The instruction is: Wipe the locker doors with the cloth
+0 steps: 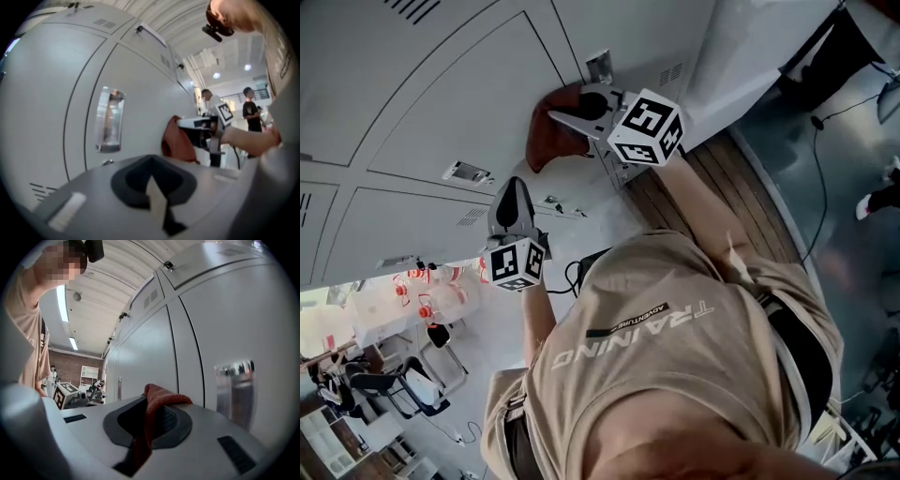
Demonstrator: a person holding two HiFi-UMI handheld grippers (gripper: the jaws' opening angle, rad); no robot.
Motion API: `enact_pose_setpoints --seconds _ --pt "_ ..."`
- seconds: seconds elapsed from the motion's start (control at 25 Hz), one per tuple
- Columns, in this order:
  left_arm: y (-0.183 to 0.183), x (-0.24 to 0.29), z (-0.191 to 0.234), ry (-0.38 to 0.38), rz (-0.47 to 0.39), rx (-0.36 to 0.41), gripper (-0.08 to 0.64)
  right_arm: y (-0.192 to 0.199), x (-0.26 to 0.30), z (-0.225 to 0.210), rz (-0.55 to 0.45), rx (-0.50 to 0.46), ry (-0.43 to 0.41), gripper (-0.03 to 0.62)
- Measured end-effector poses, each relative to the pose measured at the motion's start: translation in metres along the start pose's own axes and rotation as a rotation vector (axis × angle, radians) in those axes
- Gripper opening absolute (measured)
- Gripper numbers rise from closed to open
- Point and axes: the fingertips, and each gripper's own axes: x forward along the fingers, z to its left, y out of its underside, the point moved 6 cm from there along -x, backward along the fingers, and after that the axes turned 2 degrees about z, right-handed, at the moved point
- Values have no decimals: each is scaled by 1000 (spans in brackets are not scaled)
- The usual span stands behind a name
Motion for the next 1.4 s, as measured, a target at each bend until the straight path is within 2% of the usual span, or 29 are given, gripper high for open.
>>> enact_pose_setpoints --seconds 0.2,0.48,0.68,0.92,1.08,1.2,1.4 --pt "9 -5 -4 -22 34 -8 5 58 1 0 108 50 35 28" --pt "21 -5 -3 -51 92 -10 5 120 6 1 214 98 24 28" --pt "26 -9 -8 -57 119 -15 5 162 5 -4 256 214 16 28" --pt "30 -22 -6 -81 139 -24 5 199 5 -6 367 228 69 29" --pt "38 -30 -1 -70 159 -43 5 215 0 4 421 244 100 29" --pt "40 -33 0 -49 150 -46 5 215 -4 17 430 214 126 29" --pt "29 -53 -1 -18 107 -36 5 184 -20 57 359 117 195 29"
